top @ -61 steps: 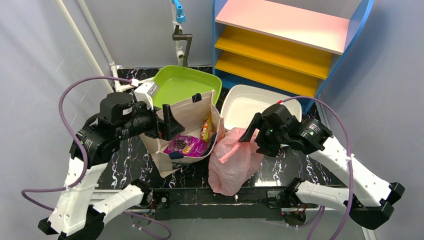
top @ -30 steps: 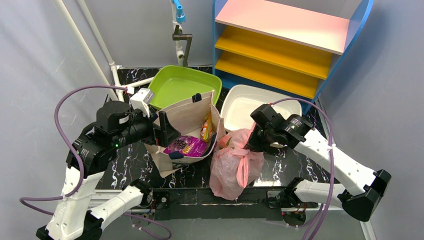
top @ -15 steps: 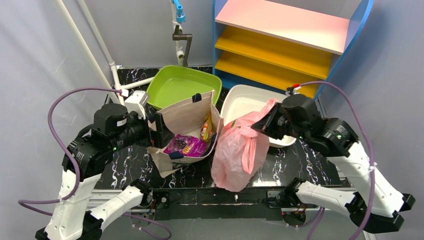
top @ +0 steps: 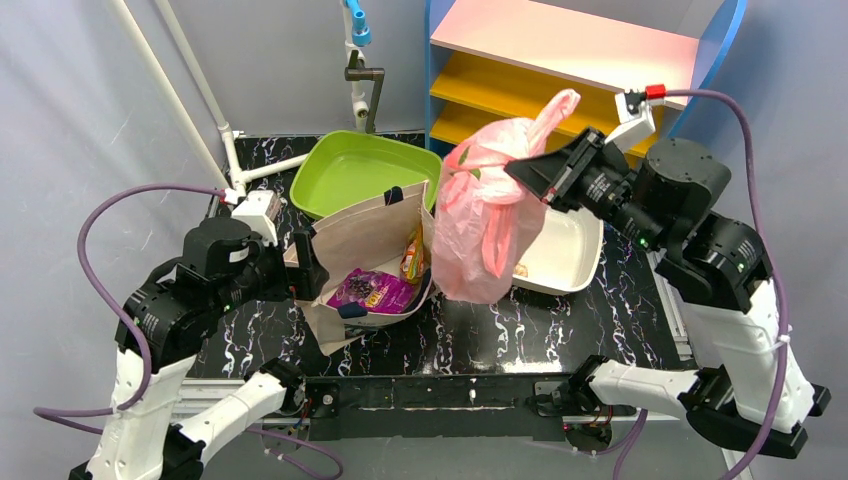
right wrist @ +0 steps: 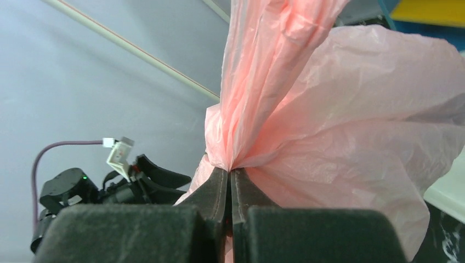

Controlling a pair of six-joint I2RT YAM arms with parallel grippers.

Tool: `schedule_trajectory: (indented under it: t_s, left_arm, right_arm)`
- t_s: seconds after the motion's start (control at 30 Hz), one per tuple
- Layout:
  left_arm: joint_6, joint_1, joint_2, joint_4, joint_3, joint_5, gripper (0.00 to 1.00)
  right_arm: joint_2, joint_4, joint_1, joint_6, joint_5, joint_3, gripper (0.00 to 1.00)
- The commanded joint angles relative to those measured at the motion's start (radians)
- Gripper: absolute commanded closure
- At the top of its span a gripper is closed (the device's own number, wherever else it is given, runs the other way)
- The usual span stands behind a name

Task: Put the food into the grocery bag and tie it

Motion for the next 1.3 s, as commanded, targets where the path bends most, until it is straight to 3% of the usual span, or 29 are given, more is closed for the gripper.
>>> schedule_trajectory:
  t_s: [0.0, 0.47, 0.63, 0.9, 1.1, 1.27]
  left_arm:
    - [-0.039, -0.004, -0.023, -0.038, -0.015, -0.074, 0.08]
    - [-0.117, -0.005, -0.049, 0.028, -0.148, -0.092, 0.25]
    - [-0.123, -0.004, -0.045, 0.058, -0.192, -0.091, 0.40]
    - [-0.108, -0.004, -0.037, 0.052, -0.218, -0.099, 0.71]
    - [-0.102, -0.004, -0.026, 0.060, -0.222, -0.091, 0.85]
    - [-0.097, -0.005, -0.011, 0.054, -0.217, -0.086, 0.97]
  right_arm:
    - [0.077, 0.218, -0.003, -0.093, -0.114, 0.090, 0.99]
    - [0.392, 0.431, 0.000, -0.042, -0.439, 0.230, 0.99]
    - [0.392, 0.526, 0.014, -0.088, -0.532, 0.094, 0.99]
    - [0.256, 0.708, 0.043, -0.175, -0.570, -0.288, 0.99]
    - [0.197, 0.703, 0.044, -0.259, -0.624, -0.356, 0.99]
    - [0.185, 0.602, 0.043, -0.319, -0.774, -0.323, 0.99]
